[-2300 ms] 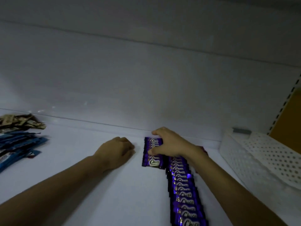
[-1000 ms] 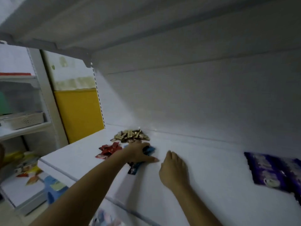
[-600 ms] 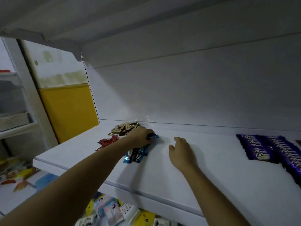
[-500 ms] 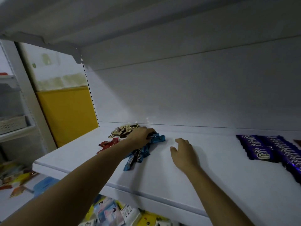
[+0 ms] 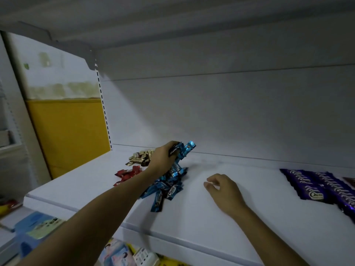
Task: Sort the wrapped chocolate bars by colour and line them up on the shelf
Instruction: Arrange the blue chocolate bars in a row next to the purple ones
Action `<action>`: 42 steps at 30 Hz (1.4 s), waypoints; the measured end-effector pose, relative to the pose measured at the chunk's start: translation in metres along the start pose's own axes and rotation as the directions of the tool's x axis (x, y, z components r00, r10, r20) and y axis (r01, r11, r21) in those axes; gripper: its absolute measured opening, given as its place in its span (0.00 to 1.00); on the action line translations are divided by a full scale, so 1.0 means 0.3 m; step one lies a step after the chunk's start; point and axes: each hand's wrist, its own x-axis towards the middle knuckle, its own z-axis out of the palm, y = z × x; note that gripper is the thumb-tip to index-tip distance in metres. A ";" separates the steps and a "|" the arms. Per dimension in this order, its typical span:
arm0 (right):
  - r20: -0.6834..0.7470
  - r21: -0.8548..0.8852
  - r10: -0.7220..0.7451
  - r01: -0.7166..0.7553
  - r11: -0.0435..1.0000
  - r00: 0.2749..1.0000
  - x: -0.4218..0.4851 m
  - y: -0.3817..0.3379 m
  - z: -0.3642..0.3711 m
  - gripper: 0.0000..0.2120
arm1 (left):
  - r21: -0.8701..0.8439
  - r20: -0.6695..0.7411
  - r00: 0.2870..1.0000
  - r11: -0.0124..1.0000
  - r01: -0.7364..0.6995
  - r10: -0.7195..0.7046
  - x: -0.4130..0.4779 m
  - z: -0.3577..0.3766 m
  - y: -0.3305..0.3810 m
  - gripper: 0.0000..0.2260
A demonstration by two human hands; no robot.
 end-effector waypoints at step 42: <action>-0.477 0.399 0.252 -0.048 0.916 0.842 0.235 0.224 -0.366 0.09 | -0.901 0.302 0.932 0.262 0.347 -0.199 0.049 0.565 0.333 0.06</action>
